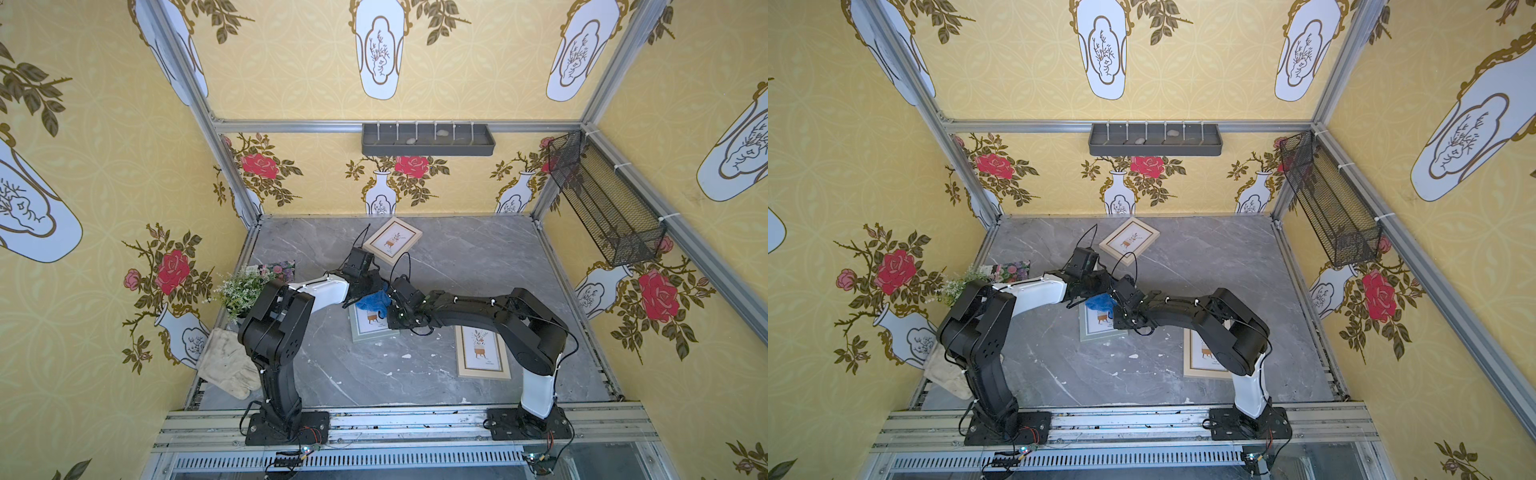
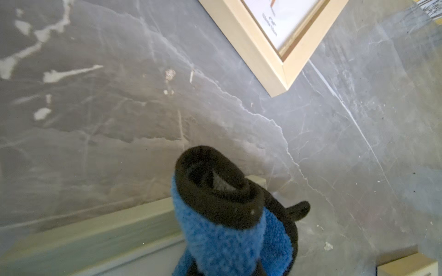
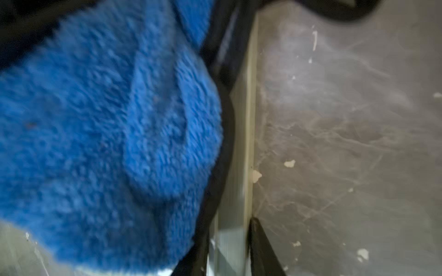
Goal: Wipe the picture frame with a cloth
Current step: Wipe the dirt from the picture frame.
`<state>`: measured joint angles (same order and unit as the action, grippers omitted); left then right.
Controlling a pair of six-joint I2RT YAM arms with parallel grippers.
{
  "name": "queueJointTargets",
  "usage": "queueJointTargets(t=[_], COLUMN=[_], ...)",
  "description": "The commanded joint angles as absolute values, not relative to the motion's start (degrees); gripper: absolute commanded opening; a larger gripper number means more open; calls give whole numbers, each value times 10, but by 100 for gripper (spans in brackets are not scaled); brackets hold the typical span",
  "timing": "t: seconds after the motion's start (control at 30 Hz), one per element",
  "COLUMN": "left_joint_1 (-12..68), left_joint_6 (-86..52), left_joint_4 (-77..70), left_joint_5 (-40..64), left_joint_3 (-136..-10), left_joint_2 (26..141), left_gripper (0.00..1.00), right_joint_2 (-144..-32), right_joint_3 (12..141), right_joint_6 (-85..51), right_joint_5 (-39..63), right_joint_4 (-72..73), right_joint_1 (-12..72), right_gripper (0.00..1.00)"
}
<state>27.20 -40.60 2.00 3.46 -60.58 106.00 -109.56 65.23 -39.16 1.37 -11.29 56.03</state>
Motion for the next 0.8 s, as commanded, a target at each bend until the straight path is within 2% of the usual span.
queueJointTargets(t=[0.0, 0.13, 0.37, 0.47, 0.63, 0.77], left_joint_1=[228, 200, 278, 282, 272, 272], left_joint_6=[-405, -398, -415, -423, -401, -377], left_joint_4=[31, 31, 38, 45, 58, 67], left_joint_5=[17, -2, 17, 17, 3, 9], left_joint_3=[-573, -543, -621, -637, -619, -605], left_joint_2=[1042, 1010, 1067, 1085, 1051, 1023], left_gripper=[0, 0, 0, 0, 0, 24], right_joint_2=[-1095, -1095, -1110, -1107, -1101, -1107], right_joint_3=[641, 640, 657, 656, 644, 649], right_joint_6=[-399, -397, -397, -399, -403, -402], right_joint_5=[18, 14, 19, 16, 14, 15], right_joint_4=[-137, -138, -140, -142, -137, -137], right_joint_1=[559, 557, 559, 559, 559, 557], right_gripper=[18, 17, 16, 16, 16, 16])
